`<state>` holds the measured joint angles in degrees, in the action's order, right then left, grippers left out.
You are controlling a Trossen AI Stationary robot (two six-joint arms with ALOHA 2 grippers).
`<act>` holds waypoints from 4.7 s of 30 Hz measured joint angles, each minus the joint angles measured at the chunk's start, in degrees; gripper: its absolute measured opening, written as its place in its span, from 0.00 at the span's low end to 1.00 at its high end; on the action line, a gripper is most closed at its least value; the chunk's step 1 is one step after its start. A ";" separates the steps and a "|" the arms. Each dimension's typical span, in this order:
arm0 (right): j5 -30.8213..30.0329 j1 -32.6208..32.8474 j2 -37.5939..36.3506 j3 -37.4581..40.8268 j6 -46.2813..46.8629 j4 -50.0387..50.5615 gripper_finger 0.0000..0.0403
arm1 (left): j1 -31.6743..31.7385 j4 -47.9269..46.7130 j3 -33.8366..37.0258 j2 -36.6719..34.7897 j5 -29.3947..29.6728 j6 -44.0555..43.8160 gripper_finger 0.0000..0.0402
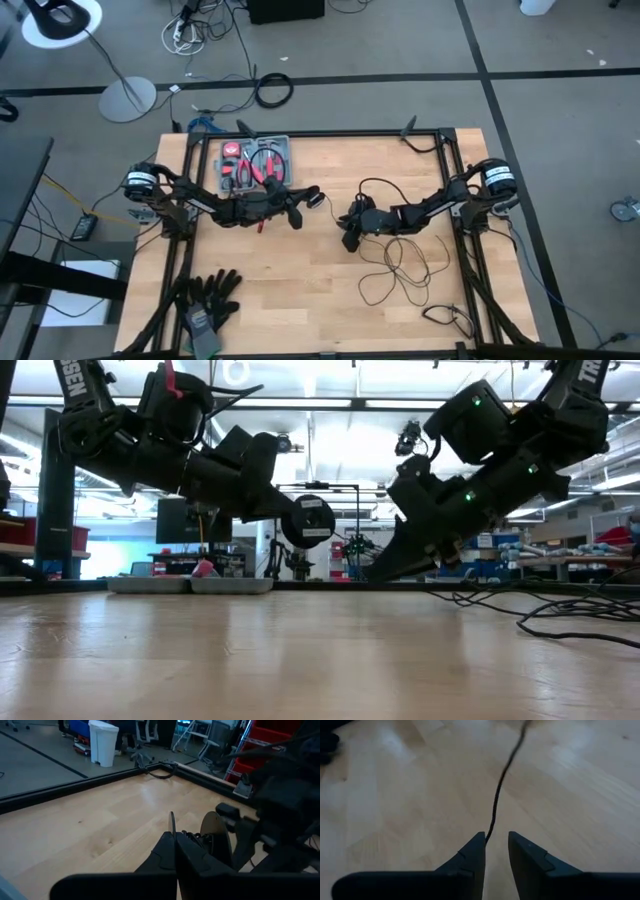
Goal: Coil cords
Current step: Coil the black wire onto the spool
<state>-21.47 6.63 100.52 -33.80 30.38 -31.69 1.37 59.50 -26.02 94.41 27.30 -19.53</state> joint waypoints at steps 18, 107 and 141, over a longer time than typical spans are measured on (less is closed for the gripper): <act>-1.69 0.56 4.02 -2.88 -2.13 -0.01 0.07 | 0.12 1.69 -0.11 0.02 0.30 1.29 0.00; 2.57 -0.56 1.42 -16.19 -6.78 25.13 0.05 | 1.33 2.71 6.57 0.04 -8.12 -12.48 0.00; -7.80 -0.79 1.32 -9.16 -3.43 13.72 0.18 | 1.26 2.36 9.31 0.02 -5.84 -13.73 0.00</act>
<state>-29.28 5.85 101.84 -42.96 26.95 -17.97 2.63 61.86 -16.71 94.43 21.45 -33.26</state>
